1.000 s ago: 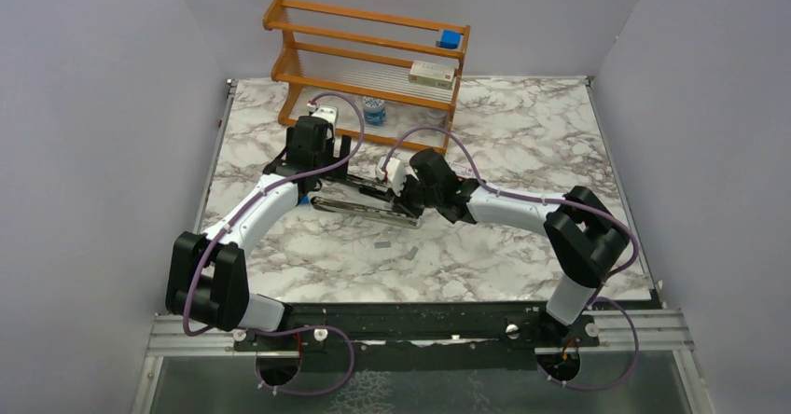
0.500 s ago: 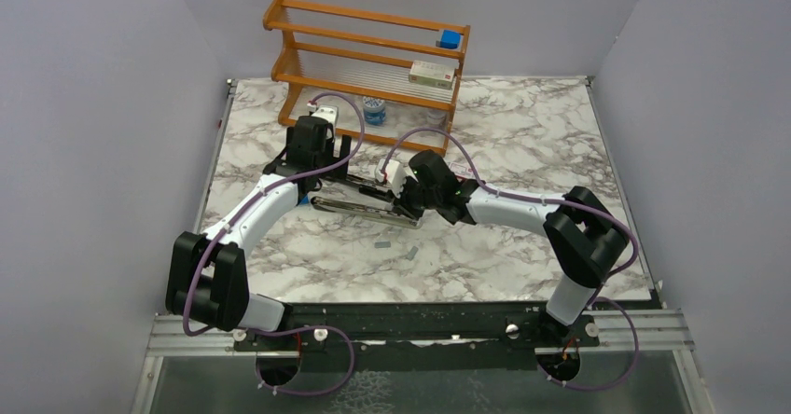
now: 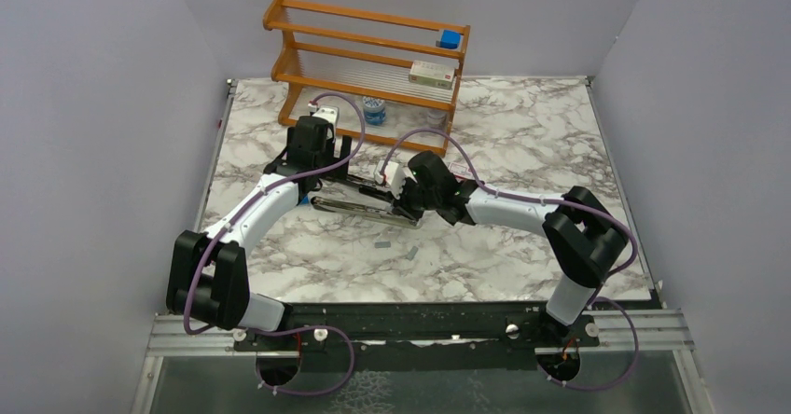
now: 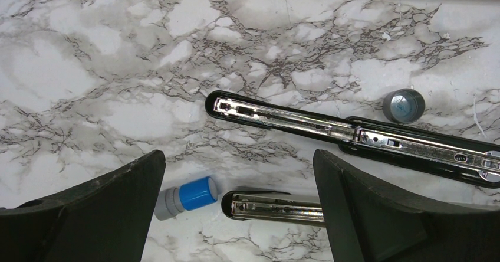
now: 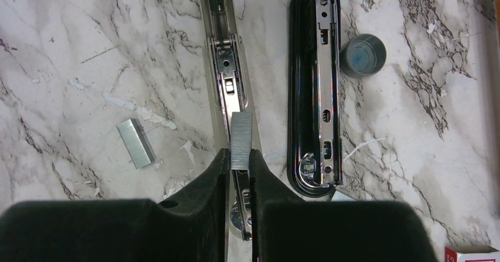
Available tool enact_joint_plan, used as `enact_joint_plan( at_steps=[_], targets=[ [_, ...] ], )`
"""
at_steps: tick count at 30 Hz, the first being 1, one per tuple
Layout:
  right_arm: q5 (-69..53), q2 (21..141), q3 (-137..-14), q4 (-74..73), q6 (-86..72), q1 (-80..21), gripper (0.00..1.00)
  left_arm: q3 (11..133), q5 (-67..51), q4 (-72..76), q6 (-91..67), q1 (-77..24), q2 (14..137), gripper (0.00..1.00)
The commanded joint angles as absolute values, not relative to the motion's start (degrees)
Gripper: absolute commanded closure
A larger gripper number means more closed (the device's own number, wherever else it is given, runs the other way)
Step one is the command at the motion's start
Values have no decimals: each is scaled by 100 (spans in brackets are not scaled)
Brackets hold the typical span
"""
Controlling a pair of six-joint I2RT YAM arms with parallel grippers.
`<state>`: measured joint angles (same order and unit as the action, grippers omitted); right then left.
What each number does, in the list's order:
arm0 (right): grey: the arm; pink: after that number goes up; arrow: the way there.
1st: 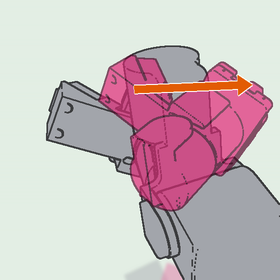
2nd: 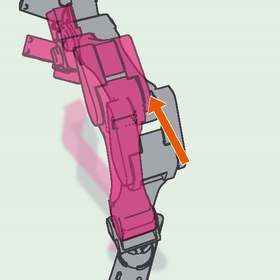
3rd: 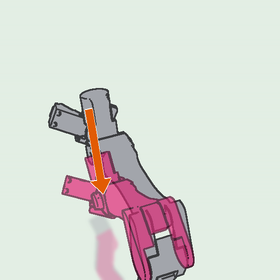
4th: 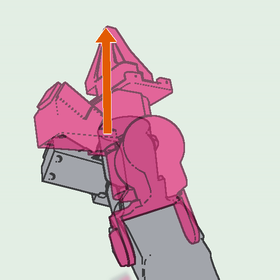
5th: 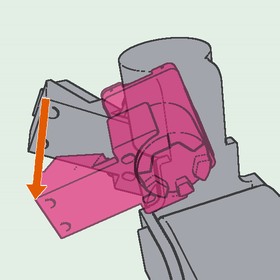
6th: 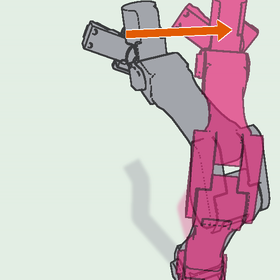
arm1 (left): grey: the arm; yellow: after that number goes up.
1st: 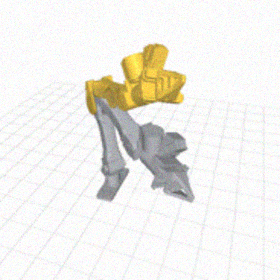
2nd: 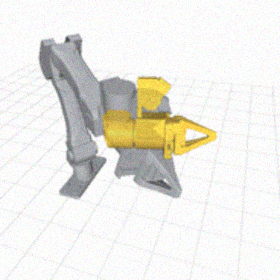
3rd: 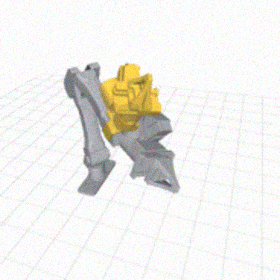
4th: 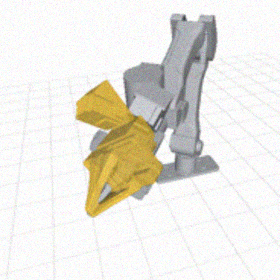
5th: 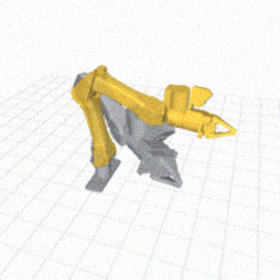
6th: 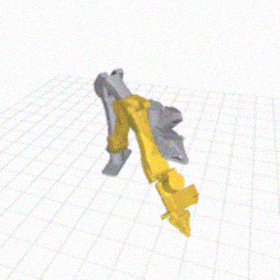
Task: Load the staples into the stapler
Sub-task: Install the staple into the stapler.
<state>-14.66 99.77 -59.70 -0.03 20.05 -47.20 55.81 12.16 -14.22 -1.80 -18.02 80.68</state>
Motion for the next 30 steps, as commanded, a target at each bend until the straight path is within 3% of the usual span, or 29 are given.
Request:
enact_joint_plan(
  at_steps=[1,30],
  targets=[
    [-1494,10097,-5999,-114,2078,-4755,99,5594,1092,-1282,-99,-1814,8081,1],
    [-1694,10148,-6038,-261,2171,-4764,99,5595,1013,-1282,-96,-1814,8085,1]
  ],
)
